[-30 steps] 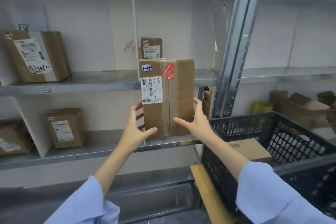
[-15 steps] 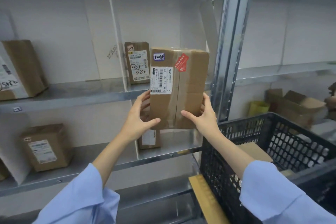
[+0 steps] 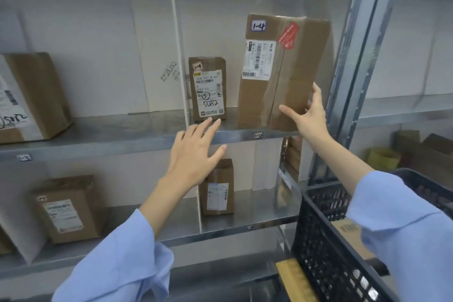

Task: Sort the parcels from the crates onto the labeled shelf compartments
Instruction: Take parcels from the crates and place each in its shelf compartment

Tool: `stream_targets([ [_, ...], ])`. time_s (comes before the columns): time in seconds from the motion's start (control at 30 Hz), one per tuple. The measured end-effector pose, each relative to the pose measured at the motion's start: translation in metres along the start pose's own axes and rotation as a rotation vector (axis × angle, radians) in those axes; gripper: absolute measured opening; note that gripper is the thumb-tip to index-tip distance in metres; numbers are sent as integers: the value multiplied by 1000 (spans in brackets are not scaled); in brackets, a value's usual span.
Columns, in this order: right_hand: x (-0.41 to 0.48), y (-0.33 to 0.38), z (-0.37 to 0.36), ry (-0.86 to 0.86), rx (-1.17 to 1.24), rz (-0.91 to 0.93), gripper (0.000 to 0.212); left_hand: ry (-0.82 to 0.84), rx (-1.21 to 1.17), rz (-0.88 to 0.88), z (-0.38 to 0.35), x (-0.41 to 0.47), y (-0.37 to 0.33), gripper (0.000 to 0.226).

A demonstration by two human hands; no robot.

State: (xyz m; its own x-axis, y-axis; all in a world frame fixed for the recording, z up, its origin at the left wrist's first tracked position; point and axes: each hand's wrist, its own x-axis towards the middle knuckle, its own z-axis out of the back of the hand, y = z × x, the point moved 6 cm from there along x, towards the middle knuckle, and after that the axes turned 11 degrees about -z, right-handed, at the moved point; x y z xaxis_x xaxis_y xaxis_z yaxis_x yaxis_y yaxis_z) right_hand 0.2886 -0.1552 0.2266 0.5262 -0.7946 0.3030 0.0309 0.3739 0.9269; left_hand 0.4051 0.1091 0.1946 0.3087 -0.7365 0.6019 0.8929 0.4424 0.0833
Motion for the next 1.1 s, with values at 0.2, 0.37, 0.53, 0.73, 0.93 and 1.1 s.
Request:
stream_targets([
  [0.2,49,-4,-16,-11,-34,22,94,35,40,-32,-26,23,16,70],
  [0.37,80,-16,-30,4,-77,26,96,47,36,-46,-42,44,25,68],
  [0.53,99,-27,-39,62,-64,-3,99,62,44,-49,-52,54,29,70],
  [0.73,106,-30,-43,118,-130,-9,100,66,28,-52,-60,57,29,69],
  [0.93,89,-27,-36,138,-243,-13,88,70,8,-72,-61,52,16,70],
  [1.1,46,-35,-1,111,-359,-45,91,54,-50,-101,-63,45,-16,70],
])
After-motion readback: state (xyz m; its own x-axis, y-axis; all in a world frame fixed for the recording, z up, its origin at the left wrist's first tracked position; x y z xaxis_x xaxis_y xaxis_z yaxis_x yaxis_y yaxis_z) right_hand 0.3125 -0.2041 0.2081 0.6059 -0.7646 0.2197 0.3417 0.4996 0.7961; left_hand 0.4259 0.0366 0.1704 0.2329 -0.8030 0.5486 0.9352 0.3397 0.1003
